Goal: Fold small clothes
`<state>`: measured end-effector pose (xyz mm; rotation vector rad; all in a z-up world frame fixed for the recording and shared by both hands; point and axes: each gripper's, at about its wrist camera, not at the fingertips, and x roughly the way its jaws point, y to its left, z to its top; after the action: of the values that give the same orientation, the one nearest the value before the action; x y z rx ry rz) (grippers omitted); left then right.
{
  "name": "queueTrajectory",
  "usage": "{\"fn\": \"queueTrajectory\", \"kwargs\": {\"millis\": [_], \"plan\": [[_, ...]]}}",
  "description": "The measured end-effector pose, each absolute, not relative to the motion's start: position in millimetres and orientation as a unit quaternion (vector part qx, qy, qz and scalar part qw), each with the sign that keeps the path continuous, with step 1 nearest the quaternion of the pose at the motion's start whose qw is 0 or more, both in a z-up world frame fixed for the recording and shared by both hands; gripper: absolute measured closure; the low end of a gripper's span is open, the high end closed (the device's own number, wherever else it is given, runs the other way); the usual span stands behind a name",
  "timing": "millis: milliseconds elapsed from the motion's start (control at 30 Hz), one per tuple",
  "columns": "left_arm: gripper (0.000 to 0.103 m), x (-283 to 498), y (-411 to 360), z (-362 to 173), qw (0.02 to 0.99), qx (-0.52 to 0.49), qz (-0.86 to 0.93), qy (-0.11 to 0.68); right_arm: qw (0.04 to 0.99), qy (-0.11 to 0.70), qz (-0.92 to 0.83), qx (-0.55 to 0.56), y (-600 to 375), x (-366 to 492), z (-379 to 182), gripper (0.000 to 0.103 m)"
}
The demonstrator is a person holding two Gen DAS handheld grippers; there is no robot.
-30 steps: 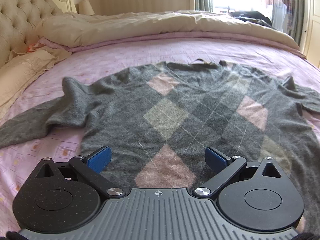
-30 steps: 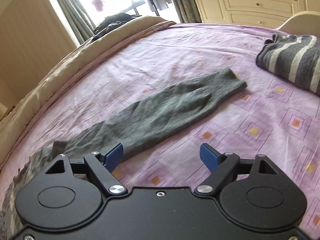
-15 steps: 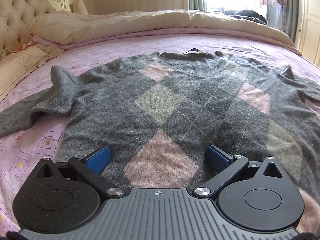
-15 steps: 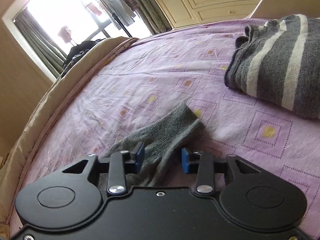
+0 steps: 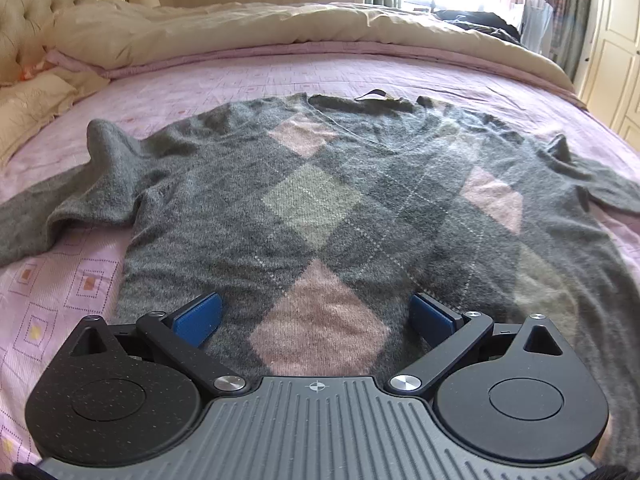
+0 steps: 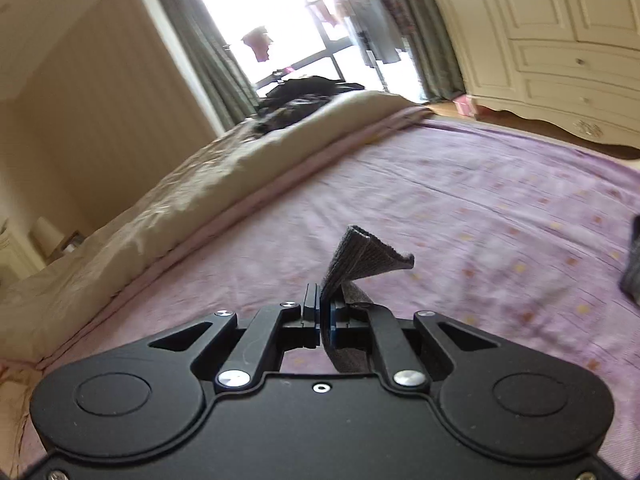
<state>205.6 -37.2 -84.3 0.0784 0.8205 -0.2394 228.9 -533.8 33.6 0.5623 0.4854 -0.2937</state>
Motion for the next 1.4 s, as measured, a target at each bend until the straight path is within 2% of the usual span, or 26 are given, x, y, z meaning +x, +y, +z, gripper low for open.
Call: {"fn": "queueTrajectory", "kwargs": {"millis": [167, 300, 667, 733, 767, 800, 833, 900, 1133, 1400], "plan": [[0.002, 193, -16, -72, 0.909, 0.013, -0.119, 0.399, 0.941, 0.226, -0.027, 0.252, -429, 276, 63, 0.092], [0.002, 186, 3, -62, 0.912, 0.002, -0.117, 0.393, 0.942, 0.233, 0.055, 0.234, -341, 311, 60, 0.092], [0.002, 188, 49, -52, 0.917, -0.008, -0.092, 0.389, 0.908, 0.335, 0.186, 0.171, -160, 348, -29, 0.091], [0.002, 189, 55, -52, 0.916, -0.011, -0.088, 0.391, 0.902, 0.346, 0.196, 0.170, -147, 339, -42, 0.084], [0.002, 190, 58, -52, 0.916, -0.014, -0.087, 0.392, 0.899, 0.349, 0.198, 0.175, -149, 338, -49, 0.083], [0.002, 191, 60, -52, 0.915, -0.016, -0.086, 0.394, 0.896, 0.350, 0.201, 0.184, -154, 332, -53, 0.078], [0.002, 192, 62, -53, 0.914, -0.017, -0.086, 0.396, 0.895, 0.348, 0.202, 0.193, -160, 326, -56, 0.065], [0.002, 194, 63, -52, 0.913, -0.018, -0.088, 0.398, 0.898, 0.337, 0.197, 0.206, -177, 310, -55, 0.052], [0.002, 218, 60, -40, 0.912, -0.030, -0.111, 0.394, 0.924, 0.302, 0.130, 0.195, -239, 277, -47, 0.052], [0.002, 287, 32, -44, 0.912, -0.022, -0.116, 0.392, 0.940, 0.296, 0.083, 0.149, -290, 233, -53, 0.052]]}}
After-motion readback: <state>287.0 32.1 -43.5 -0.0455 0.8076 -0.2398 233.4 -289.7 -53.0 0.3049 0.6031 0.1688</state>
